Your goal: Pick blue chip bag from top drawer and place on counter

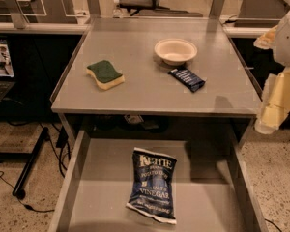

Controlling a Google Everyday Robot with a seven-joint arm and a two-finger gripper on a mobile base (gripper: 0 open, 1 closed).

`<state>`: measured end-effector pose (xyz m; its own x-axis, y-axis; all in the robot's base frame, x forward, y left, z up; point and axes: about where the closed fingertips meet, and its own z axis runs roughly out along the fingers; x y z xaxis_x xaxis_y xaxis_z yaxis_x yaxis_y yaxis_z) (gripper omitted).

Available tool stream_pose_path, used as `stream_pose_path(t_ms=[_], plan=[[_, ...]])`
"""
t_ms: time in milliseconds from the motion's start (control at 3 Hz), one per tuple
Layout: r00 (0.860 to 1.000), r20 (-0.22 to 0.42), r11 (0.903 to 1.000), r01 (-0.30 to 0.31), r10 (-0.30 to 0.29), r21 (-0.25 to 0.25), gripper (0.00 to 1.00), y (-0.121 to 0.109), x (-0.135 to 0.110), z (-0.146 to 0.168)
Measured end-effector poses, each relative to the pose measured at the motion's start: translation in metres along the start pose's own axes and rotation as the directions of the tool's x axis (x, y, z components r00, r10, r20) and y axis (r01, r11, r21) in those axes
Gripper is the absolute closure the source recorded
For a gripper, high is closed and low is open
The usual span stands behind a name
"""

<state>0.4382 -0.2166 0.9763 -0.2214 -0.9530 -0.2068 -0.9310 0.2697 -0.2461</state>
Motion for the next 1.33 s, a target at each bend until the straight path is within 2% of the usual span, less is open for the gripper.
stream_pose_path(t_ms=[667, 1000, 1333], plan=[[1.000, 0.017, 0.9999, -0.005, 0.005, 0.009, 0.00, 0.000, -0.002, 0.000], [0.993, 0.111, 0.9990, -0.045, 0.045, 0.000, 0.00, 0.003, -0.006, 0.019], [0.967, 0.240, 0.9961, -0.086, 0.089, -0.022, 0.00, 0.006, -0.023, 0.036]])
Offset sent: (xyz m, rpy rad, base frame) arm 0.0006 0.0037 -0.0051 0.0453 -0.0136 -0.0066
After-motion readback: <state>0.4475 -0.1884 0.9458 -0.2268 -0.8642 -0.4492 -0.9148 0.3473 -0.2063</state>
